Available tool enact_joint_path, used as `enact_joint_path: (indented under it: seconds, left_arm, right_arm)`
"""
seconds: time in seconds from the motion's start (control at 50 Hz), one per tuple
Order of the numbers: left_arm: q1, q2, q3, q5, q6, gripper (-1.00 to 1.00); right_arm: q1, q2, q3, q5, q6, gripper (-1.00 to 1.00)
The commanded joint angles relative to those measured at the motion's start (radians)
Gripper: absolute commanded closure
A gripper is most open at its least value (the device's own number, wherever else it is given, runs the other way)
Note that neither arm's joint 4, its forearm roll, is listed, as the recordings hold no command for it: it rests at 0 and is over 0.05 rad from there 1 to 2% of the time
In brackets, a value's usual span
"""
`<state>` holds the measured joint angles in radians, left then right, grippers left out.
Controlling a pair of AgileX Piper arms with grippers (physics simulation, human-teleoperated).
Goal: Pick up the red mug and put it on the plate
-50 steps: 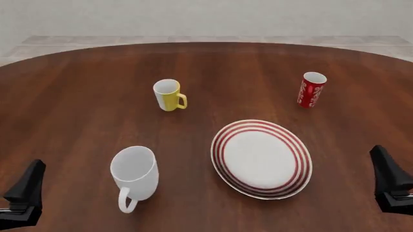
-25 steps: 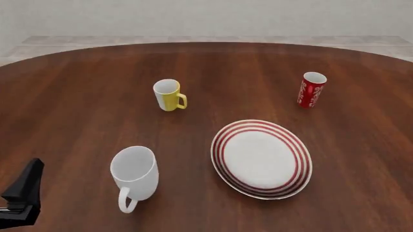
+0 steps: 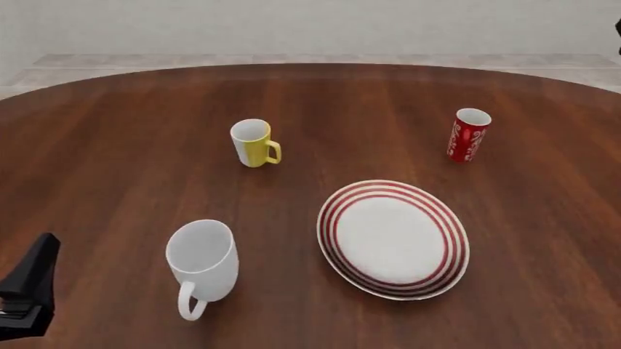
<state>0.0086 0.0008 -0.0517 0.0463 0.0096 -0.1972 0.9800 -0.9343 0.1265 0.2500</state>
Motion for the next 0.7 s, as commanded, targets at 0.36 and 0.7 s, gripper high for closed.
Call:
enact_joint_path:
  seconds: [0.36,0.7]
  left_arm:
    - [0.001,0.000,-0.002,0.001,0.000,-1.00]
    - [0.007,-0.001,-0.001,-0.001,-0.005,-1.00]
  right_arm:
    - [0.043,0.376,-0.077,-0.075,0.028,-1.00]
    - [0.106,0.507,-0.112,-0.097,0.042,-1.00]
